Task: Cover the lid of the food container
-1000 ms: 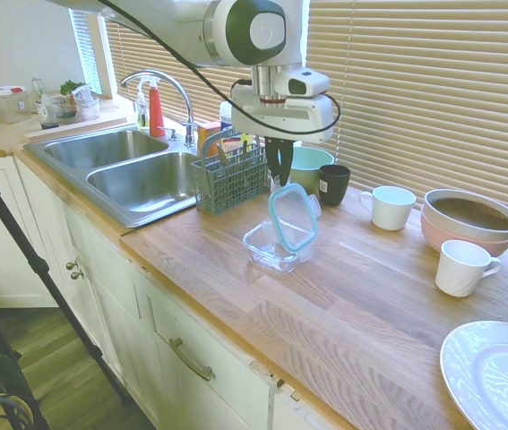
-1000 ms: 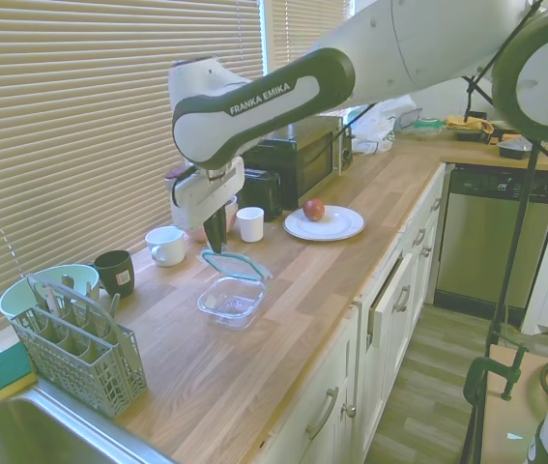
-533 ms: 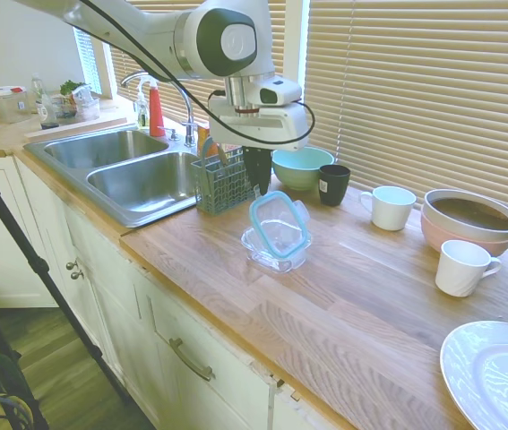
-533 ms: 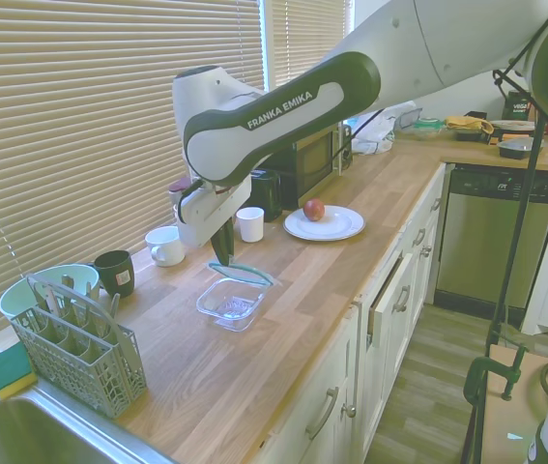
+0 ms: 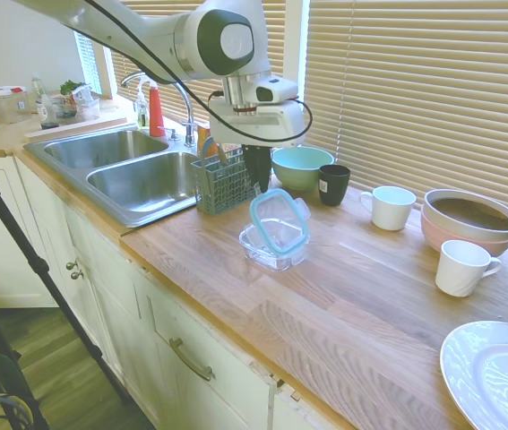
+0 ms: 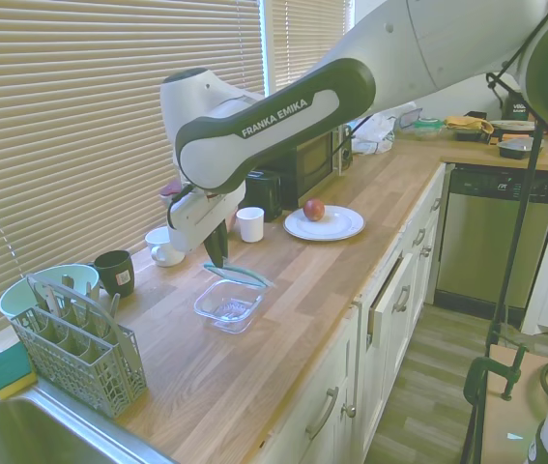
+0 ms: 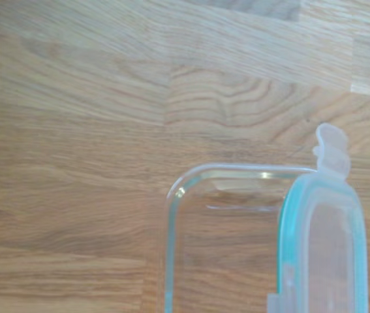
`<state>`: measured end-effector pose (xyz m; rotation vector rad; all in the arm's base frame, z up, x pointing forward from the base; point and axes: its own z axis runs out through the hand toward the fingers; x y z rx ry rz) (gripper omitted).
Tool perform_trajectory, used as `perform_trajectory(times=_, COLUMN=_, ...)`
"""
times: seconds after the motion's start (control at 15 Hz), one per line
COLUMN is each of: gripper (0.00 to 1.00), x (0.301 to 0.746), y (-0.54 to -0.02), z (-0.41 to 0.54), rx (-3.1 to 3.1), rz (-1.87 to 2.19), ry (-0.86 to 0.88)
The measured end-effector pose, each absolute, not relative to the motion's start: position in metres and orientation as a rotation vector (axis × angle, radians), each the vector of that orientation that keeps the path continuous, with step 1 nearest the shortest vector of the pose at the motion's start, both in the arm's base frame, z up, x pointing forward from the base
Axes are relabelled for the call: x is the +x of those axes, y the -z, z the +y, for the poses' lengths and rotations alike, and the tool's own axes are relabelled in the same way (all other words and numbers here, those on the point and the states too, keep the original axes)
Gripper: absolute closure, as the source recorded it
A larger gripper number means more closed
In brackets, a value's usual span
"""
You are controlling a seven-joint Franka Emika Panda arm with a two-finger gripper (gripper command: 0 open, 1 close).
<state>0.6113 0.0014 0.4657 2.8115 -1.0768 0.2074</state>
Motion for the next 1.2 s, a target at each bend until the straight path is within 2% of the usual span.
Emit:
perform_trajectory(times=0.53, gripper=1.00, x=0.643, y=-0.448, z=0.009, rx=2.773, rz=-1.039, ry=-0.166)
perform_trajectory(times=1.2, gripper=1.00, x=0.625, y=-0.398, z=0.033, rx=2.691, rz=-0.839, ry=-0.183)
